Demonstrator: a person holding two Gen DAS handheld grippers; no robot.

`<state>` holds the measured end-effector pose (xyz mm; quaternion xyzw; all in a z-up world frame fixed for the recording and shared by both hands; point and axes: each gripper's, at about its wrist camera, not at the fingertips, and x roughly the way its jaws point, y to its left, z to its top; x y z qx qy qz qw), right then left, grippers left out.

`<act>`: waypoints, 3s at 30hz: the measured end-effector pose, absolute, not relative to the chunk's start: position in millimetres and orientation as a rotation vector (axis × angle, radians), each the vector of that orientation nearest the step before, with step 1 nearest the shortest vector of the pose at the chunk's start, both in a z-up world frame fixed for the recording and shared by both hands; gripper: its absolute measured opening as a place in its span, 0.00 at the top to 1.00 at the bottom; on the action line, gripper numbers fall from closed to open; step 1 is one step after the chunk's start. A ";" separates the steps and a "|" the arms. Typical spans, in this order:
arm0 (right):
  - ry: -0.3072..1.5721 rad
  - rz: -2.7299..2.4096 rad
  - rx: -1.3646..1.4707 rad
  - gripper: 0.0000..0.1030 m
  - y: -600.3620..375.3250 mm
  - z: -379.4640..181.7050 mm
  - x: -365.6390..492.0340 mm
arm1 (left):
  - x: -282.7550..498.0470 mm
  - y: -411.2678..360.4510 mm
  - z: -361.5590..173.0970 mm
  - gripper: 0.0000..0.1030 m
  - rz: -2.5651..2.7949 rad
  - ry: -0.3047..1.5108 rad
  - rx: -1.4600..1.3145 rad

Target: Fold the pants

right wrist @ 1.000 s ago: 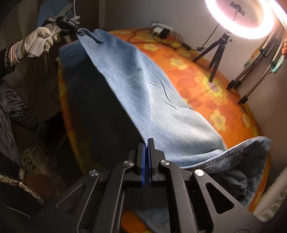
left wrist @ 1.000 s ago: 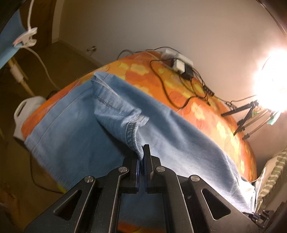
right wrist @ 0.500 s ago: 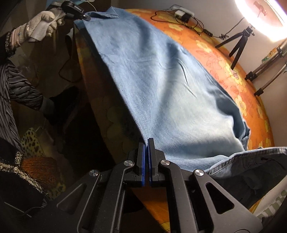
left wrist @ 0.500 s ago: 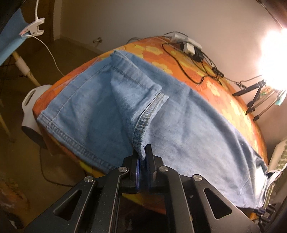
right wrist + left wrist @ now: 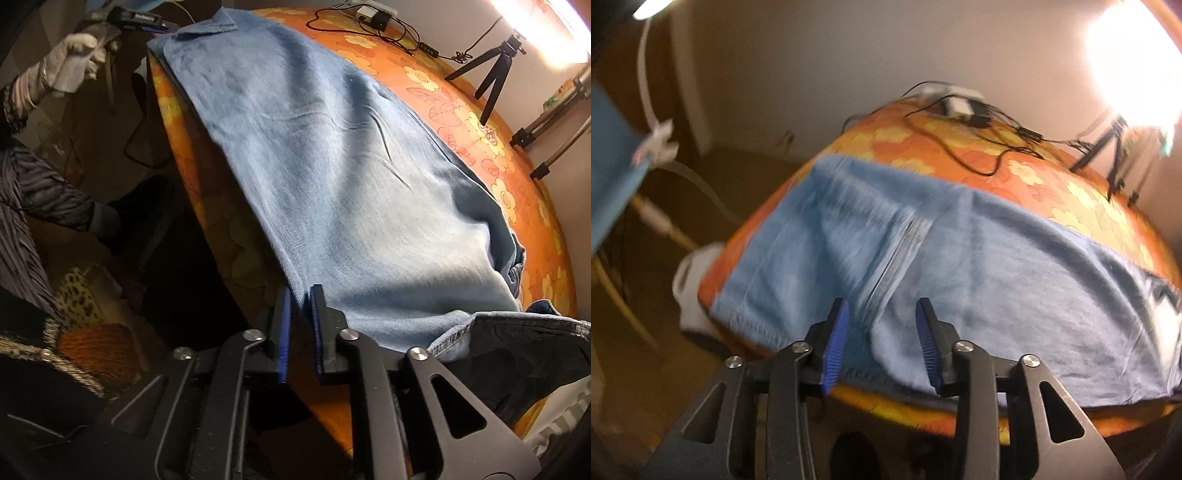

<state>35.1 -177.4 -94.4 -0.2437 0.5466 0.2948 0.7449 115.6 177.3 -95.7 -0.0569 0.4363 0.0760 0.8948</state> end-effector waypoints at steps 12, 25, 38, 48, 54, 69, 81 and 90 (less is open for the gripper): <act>1.071 0.610 -0.313 0.76 -165.8 -49.1 57.0 | 162.7 165.0 -137.5 0.61 0.246 0.993 0.099; 1.025 0.590 -0.268 0.76 -160.0 -46.1 66.7 | 135.5 241.2 -133.0 0.95 0.250 0.898 -0.325; 0.998 0.458 -0.213 0.76 -184.5 -56.6 76.8 | 99.4 280.6 -147.8 0.97 0.306 0.865 -0.611; 0.938 0.009 0.083 0.47 -332.7 -36.1 76.1 | 100.9 276.8 -134.9 0.92 0.406 0.887 -0.446; 0.918 -0.206 0.299 0.46 -433.3 -32.7 50.7 | 92.8 280.9 -110.6 0.91 0.456 0.829 -0.392; 1.025 -0.367 0.538 0.45 -504.1 -89.0 11.1 | 125.3 63.5 -80.5 0.91 -0.187 0.894 -0.139; 1.016 -0.389 0.800 0.46 -533.2 -123.7 -47.6 | 136.8 -34.7 -103.8 0.91 -0.354 0.980 0.047; 1.060 -0.349 0.799 0.52 -528.2 -137.4 -34.5 | 141.3 -36.4 -123.4 0.91 -0.328 1.035 0.074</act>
